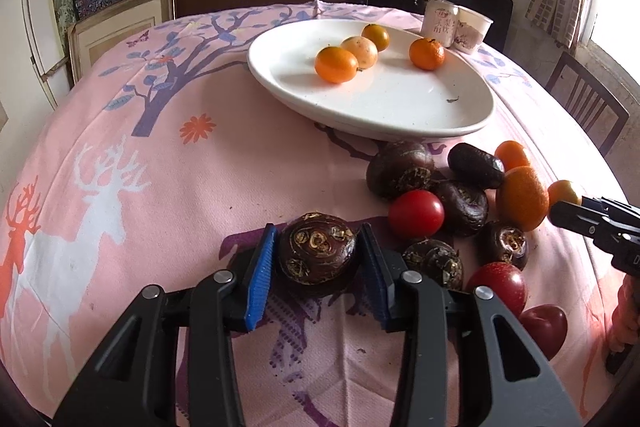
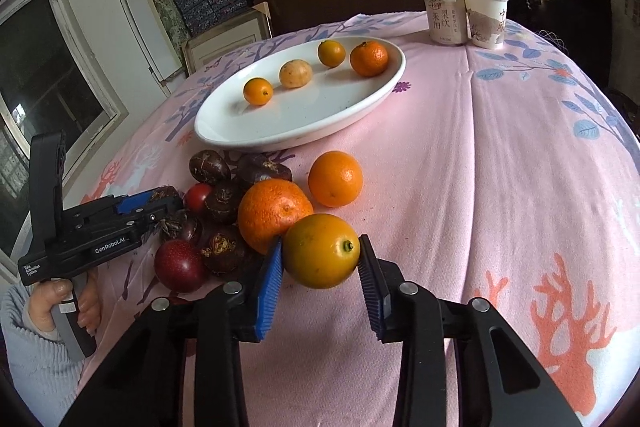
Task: Organize fruits
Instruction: 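Place both held fruits on the white plate and open both tools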
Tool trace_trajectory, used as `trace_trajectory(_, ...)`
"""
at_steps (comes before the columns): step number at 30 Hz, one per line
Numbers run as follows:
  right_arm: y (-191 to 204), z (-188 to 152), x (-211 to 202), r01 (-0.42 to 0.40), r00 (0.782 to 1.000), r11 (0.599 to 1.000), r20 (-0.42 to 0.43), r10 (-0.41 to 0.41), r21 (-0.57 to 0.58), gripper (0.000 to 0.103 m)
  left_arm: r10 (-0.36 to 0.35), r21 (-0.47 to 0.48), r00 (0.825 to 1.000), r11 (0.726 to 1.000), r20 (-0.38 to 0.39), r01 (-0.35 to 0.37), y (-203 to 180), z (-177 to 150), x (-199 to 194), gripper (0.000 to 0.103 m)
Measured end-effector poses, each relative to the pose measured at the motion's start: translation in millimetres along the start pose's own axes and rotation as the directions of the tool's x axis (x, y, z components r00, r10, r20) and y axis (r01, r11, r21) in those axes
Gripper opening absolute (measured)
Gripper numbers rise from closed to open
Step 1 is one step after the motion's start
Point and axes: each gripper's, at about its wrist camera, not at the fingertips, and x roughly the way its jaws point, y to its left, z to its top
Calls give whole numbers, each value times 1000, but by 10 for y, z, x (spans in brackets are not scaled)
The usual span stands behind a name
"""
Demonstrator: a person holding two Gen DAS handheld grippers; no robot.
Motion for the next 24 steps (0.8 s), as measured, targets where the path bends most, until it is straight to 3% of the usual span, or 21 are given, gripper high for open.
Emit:
trace_trajectory(5,-86,106,-157,-15,997,999,76,12,46,37,0,-63,996,998,89,6,86,135,-212,40)
trace_trajectory(7,-74,254,-182,-30,996,998,88,25,54,37,-22,-94,995,995,98,31,107,307,-236,40)
trace_trajectory(11,29,673,-114,-39,994,998,100,34,50,37,-2,-90,992,996,129,14,-10,740,-201,40)
trace_trajectory(14,117,913,94,-35,995,998,95,30,46,37,-7,-88,992,996,123,18,-123,947,-32,40)
trace_trajectory(18,159,984,410,-44,995,998,88,39,53,38,11,-85,996,996,85,-4,-201,962,269,41)
trace_trajectory(20,136,982,509,-50,997,997,67,46,54,41,32,-57,997,998,73,-28,-214,933,351,45)
trace_trajectory(22,104,986,494,-36,996,998,79,32,56,51,53,-47,995,998,84,-49,-201,910,350,66)
trace_trajectory(24,65,974,409,-31,993,997,112,23,71,57,57,-38,994,998,96,-54,-192,892,301,72)
